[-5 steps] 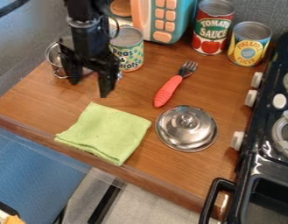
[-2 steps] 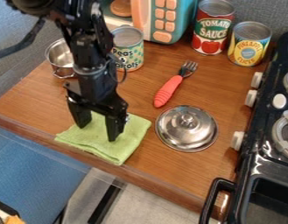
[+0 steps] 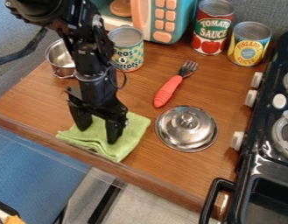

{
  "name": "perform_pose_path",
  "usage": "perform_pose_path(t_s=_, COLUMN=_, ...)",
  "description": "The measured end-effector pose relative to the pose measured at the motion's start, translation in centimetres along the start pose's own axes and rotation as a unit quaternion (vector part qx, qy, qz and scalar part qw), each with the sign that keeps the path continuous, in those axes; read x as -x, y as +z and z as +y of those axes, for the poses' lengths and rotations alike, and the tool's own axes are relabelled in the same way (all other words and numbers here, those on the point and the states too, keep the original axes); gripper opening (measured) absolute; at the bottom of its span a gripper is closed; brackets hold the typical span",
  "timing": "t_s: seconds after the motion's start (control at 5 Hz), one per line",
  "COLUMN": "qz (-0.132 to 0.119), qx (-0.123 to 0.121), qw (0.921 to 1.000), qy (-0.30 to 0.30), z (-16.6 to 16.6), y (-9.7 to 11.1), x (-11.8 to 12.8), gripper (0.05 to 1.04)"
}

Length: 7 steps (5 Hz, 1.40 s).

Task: Move the green cloth below the silver pot

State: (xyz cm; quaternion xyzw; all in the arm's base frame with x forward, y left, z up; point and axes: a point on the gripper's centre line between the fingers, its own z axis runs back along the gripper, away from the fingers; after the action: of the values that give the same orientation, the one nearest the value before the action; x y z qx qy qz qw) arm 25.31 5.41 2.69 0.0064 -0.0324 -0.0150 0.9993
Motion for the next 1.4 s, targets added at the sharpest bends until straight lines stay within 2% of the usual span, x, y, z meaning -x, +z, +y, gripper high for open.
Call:
perform_pose_path(t_s=0.4, qz=-0.023, qx=-0.011, qw=0.9994, qy=0.023, z=2.1, y=-0.1, x=-3.8, gripper=1.0)
perform_pose_path(t_s=0.6, qz=-0.043, qx=-0.016, qw=0.9983, qy=0.036, z=3.1, y=-0.1, x=-6.4, gripper=1.0)
perform_pose_path(t_s=0.8, qz=-0.051, qx=-0.013, qw=0.9974, qy=0.049, z=3.7, y=-0.2, x=-8.3, gripper=1.0)
perform_pose_path(t_s=1.0, qz=-0.05, qx=0.0, qw=0.9972, qy=0.055, z=3.5, y=-0.1, x=-9.0, gripper=1.0)
perform_pose_path(t_s=1.2, qz=-0.038, qx=0.004, qw=0.9983, qy=0.044, z=3.3, y=-0.1, x=-8.7, gripper=0.999)
perform_pose_path(t_s=1.4, qz=-0.041, qx=-0.004, qw=0.9985, qy=0.035, z=3.0, y=2.0, x=-9.0, gripper=0.998)
